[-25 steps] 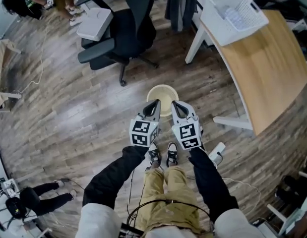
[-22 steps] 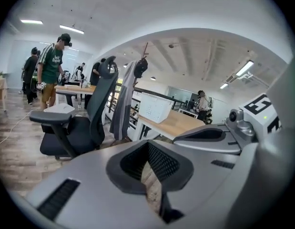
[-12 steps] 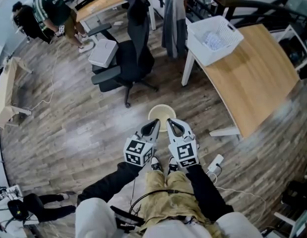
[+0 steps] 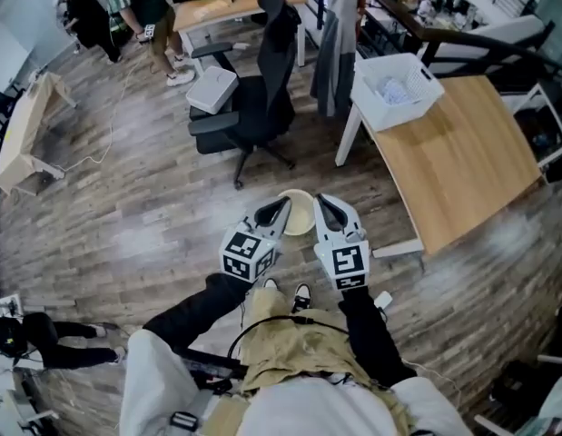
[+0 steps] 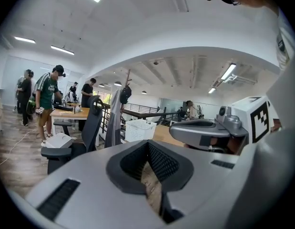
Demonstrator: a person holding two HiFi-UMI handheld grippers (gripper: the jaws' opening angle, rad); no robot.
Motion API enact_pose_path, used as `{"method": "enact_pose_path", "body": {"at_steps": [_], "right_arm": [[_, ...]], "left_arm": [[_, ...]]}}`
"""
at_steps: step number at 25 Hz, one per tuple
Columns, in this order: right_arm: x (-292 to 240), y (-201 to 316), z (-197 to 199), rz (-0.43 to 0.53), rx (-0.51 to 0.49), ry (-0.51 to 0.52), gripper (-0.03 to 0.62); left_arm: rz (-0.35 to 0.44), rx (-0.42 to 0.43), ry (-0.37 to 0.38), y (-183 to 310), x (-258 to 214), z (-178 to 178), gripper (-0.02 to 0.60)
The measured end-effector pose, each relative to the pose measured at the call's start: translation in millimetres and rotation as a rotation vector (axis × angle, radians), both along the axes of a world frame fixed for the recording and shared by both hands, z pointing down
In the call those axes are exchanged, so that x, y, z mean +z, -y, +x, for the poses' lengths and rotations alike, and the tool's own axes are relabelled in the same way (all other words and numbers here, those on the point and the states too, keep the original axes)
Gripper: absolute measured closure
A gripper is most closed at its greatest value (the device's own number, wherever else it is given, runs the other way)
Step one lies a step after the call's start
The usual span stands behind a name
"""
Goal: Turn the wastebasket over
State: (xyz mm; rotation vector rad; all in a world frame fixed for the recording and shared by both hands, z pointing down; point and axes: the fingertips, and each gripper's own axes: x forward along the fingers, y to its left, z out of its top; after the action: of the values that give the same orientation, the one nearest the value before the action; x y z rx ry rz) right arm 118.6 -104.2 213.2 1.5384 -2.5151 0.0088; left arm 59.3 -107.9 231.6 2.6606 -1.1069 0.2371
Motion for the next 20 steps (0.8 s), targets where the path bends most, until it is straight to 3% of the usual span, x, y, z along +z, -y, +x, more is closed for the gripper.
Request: {"method": "enact_pose_path", "body": {"at_steps": [5, 9, 14, 20], "right_arm": [[-24, -5, -5, 0.044, -0.023, 0.006, 0.572], [-38, -14, -11, 0.072, -0.035, 0.024, 0.572], [-60, -21, -8, 0.101, -0.011, 0.122, 0.572], [-81, -23, -5, 0.139, 0.019, 0.152, 0.572]], "left_arm": [[0.041, -0.087, -0.058, 4, -31, -17, 0.580], [0.098, -0.098, -0.059, 1, -55, -26, 0.580], [0.161, -0.105, -0.090, -4, -84, -21, 0.580], [0.261, -0.163, -0.092, -10, -113, -17, 0.580]]}}
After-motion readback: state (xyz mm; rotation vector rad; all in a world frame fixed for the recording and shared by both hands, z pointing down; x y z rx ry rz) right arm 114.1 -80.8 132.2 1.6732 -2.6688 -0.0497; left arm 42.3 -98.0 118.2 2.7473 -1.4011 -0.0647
